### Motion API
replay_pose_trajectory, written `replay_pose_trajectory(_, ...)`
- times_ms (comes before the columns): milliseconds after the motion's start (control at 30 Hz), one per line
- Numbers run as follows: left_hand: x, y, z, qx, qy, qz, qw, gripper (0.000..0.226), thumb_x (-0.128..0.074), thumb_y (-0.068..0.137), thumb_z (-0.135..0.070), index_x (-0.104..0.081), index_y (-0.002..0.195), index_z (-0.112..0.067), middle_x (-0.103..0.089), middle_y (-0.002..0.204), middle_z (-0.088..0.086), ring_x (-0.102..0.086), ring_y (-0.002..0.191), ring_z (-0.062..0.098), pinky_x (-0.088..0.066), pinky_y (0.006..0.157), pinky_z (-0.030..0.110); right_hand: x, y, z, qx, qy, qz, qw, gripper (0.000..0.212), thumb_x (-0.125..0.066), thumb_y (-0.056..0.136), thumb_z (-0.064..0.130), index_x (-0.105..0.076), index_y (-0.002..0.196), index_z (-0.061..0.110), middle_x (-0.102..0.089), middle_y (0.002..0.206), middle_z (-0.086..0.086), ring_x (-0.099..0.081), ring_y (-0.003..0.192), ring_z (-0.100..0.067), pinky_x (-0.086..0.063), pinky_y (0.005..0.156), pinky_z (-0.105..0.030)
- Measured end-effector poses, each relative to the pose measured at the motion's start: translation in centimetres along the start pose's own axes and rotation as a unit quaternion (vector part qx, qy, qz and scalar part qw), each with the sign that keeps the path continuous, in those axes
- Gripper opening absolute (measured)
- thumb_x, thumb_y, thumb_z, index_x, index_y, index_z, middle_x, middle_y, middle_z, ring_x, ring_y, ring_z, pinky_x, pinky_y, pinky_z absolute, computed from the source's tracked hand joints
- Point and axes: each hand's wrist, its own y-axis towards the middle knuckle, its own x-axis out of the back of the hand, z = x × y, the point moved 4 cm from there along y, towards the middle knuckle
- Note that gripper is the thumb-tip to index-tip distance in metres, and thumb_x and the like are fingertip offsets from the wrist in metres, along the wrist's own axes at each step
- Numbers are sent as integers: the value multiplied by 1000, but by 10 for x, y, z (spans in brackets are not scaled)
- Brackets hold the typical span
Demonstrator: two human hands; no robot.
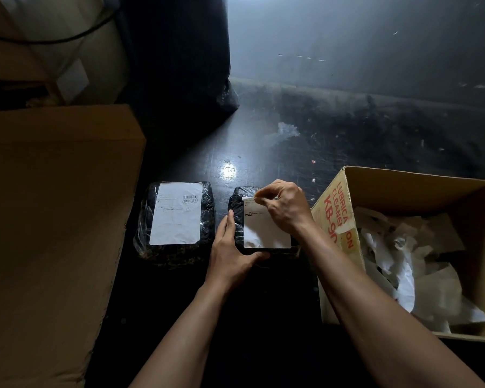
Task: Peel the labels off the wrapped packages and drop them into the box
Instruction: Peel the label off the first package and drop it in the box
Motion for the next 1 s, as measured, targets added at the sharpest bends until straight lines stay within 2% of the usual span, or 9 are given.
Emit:
replay_pose_trajectory(233,0,-1,-2,1,-6,-6,1000,131,-91,55,-48,-15,158,-19,-26,161,-1,-26,146,7,-18,109,10,4,-8,4,-1,37,-21,999,4,-78,83,14,-80,86,17,-69,84,10,-62,74,1,-44,63,-5)
replay_pose_trajectory(333,0,-2,-3,-4,-4,-5,1000,131,-91,55,-48,-16,158,-17,-26,161,-1,-26,146,7,-18,108,9,7,-15,4,-9,62,-27,998,5,-78,83,14,-80,88,15,-70,86,7,-61,72,3,-42,62,-4)
replay_pose_trajectory(567,0,-1,-3,-8,-1,-11,1000,133,-93,52,-47,-19,157,-13,-30,159,1,-30,144,8,-17,107,5,4,-24,3,7,29,-44,999,5,-78,83,19,-80,85,22,-68,84,13,-64,75,-4,-46,65,-14)
replay_pose_trajectory(733,-1,-1,-1,-12,2,-11,1000,133,-94,52,-45,-19,157,-14,-30,159,2,-30,143,9,-18,107,6,7,-25,6,11,33,-42,998,4,-78,84,19,-80,85,21,-67,83,12,-63,75,-3,-41,61,-7)
replay_pose_trajectory(867,0,-2,-1,-11,-1,-3,1000,133,-93,54,-45,-16,157,-14,-27,160,0,-28,144,7,-16,103,3,5,-27,6,15,28,-44,999,5,-78,84,20,-80,88,21,-66,85,12,-64,78,-8,-46,67,-15)
replay_pose_trajectory(1000,0,-2,-2,-16,5,-5,1000,132,-92,55,-47,-16,157,-14,-27,160,1,-27,145,8,-16,106,6,9,-24,6,12,21,-33,999,10,-77,84,17,-79,93,21,-69,91,7,-67,83,-10,-52,75,-21)
